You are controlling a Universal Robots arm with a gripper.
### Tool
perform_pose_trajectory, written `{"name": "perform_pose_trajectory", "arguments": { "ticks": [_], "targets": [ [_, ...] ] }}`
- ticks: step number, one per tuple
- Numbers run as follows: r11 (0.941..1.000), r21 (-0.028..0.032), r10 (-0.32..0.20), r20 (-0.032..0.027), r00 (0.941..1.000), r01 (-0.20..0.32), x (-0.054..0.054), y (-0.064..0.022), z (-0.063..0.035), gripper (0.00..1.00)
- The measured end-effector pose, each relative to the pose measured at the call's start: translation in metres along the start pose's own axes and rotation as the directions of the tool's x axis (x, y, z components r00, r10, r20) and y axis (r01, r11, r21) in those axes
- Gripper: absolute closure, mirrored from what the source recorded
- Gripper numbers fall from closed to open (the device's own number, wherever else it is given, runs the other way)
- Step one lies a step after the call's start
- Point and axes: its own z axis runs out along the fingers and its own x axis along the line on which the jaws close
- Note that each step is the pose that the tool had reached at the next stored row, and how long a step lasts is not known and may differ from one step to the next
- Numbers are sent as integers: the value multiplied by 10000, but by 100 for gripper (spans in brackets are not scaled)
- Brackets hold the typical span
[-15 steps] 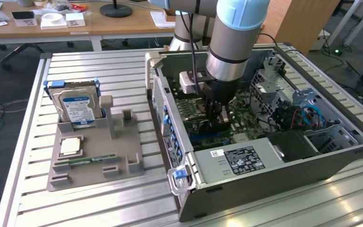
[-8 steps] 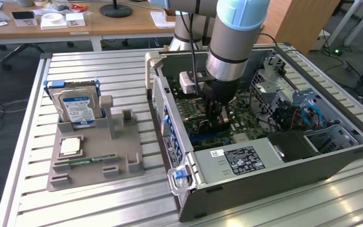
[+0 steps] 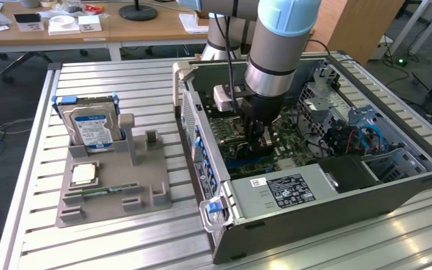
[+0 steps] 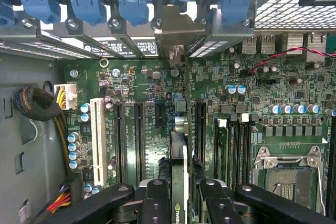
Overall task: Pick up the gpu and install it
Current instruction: 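Insert the gpu into the slot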
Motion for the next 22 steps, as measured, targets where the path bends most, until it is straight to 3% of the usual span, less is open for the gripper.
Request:
{"name": "perform_pose_trajectory", "arguments": {
  "ticks": [6, 9, 22],
  "targets": [
    [10000, 3, 4, 4, 10000, -4, 0, 2, 2, 73],
    [10000, 1, 0, 2, 10000, 0, 0, 0, 1, 60],
    [10000, 0, 0, 1, 10000, 0, 0, 0, 0, 60]
  ]
}}
